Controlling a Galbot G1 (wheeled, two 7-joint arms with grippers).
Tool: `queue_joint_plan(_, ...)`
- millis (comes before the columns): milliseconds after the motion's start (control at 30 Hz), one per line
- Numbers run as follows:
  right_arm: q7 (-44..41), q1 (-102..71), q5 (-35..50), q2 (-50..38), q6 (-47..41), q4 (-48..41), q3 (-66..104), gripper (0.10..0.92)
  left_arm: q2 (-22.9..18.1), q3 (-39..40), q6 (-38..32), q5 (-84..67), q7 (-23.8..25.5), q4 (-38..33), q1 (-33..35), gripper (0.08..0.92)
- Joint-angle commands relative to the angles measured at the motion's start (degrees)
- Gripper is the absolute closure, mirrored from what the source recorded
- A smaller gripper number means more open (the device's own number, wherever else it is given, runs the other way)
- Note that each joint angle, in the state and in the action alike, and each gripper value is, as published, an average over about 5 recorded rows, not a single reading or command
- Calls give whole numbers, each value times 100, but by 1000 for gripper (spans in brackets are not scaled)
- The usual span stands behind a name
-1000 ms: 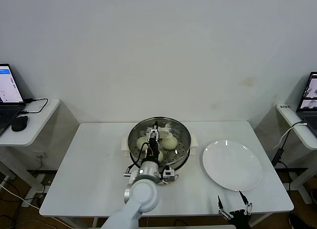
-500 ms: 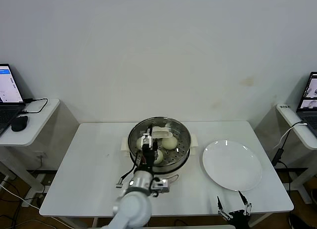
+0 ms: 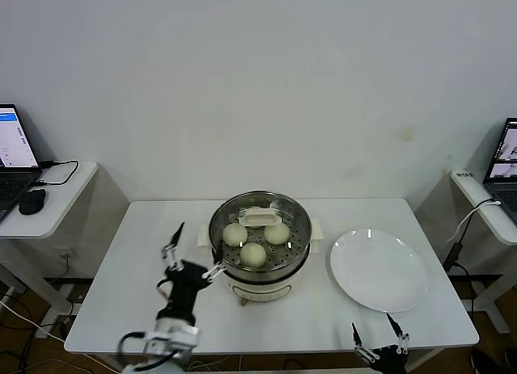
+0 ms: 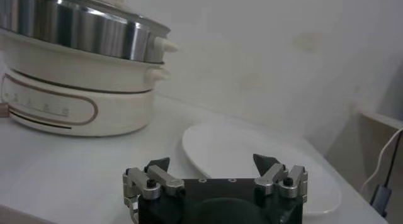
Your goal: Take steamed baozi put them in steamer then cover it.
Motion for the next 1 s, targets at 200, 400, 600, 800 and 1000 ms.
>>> queue_joint_plan(200, 108, -636, 1013, -742, -147, 574, -191, 203, -34, -971, -2826, -3581, -172, 693, 2440, 177)
queue_joint_plan(400, 138, -714, 1081, -800, -168, 629, -256, 202, -129, -1021, -2945, -3501, 153, 794, 2567, 177)
queue_joint_plan(600, 138, -740, 1193, -806, -232, 741, -355, 203, -124, -1001, -2795, -3475, 392, 811, 2635, 177)
queue_joint_plan(800, 217, -761, 1147, -842, -451, 785, -446, 202, -125, -1066, -2599, -3296, 528, 791, 2562, 177)
queue_joint_plan(1000, 284, -775, 1139, -852, -655, 832, -570, 203, -153, -1079, -2376, -3260, 549, 840, 2407, 177)
